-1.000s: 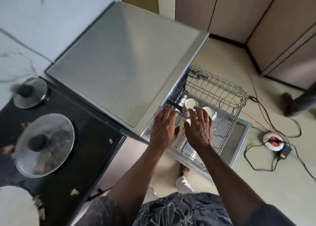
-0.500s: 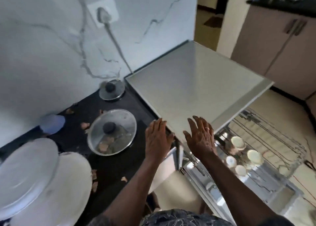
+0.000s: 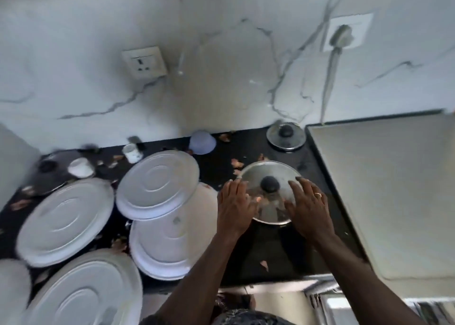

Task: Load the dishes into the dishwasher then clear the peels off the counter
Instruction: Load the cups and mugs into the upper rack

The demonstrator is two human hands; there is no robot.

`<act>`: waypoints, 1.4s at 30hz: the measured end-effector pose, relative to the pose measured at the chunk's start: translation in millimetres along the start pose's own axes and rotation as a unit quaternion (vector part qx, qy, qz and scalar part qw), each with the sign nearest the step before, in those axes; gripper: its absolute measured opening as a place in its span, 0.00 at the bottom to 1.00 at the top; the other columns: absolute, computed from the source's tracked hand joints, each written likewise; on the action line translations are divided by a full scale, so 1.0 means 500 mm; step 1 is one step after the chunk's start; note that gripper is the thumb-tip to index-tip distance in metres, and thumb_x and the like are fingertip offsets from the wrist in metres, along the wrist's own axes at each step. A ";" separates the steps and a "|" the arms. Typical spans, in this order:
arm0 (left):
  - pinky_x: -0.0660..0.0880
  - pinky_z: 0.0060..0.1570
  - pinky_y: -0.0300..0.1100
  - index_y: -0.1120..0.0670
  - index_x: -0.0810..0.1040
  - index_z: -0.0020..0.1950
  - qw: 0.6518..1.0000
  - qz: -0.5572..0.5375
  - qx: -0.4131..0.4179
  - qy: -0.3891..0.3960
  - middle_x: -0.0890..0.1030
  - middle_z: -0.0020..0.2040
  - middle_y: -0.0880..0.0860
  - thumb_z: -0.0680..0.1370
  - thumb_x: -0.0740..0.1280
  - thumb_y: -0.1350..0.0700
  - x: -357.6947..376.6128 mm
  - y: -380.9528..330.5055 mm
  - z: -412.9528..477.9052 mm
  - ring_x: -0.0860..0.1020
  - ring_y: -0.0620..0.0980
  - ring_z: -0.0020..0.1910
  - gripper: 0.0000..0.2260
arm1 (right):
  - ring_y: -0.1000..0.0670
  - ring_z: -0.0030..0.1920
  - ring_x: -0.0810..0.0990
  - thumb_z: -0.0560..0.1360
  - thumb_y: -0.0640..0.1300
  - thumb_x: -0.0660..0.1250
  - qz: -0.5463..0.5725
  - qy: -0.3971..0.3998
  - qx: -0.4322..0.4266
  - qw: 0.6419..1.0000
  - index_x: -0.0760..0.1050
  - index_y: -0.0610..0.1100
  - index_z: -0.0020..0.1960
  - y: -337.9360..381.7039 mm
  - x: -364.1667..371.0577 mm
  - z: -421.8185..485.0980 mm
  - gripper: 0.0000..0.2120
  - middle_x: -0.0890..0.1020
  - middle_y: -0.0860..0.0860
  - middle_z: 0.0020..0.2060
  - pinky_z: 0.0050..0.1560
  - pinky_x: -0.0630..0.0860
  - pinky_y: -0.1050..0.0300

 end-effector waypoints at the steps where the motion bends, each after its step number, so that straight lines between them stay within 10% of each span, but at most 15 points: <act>1: 0.66 0.71 0.56 0.53 0.71 0.72 1.000 0.001 -0.009 -0.008 0.72 0.72 0.53 0.77 0.65 0.42 -0.011 0.027 0.003 0.65 0.56 0.74 0.26 | 0.41 0.73 0.68 0.76 0.54 0.68 0.002 0.007 -0.012 1.000 0.69 0.49 0.72 0.021 0.005 0.018 0.27 0.68 0.47 0.74 0.70 0.65 0.41; 24: 0.66 0.70 0.54 0.52 0.76 0.65 0.952 0.070 -0.234 -0.185 0.73 0.71 0.52 0.78 0.64 0.41 -0.233 0.517 -0.010 0.67 0.56 0.72 0.21 | 0.35 0.67 0.72 0.73 0.49 0.75 -0.013 0.129 -0.261 0.957 0.75 0.44 0.69 0.404 0.192 0.289 0.27 0.73 0.43 0.69 0.63 0.73 0.35; 42: 0.67 0.68 0.57 0.54 0.76 0.65 0.935 0.119 -0.305 -0.137 0.72 0.72 0.55 0.77 0.69 0.43 -0.388 0.900 0.150 0.66 0.59 0.72 0.22 | 0.35 0.61 0.76 0.73 0.45 0.73 -0.021 0.182 -0.424 0.887 0.73 0.41 0.70 0.814 0.293 0.520 0.27 0.74 0.41 0.67 0.62 0.73 0.44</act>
Point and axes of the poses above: each hand's wrist, its own z-axis towards the middle knuckle, its own x-axis out of the palm, y = z × x, the point moved 2 cm from there along z, towards the middle knuckle
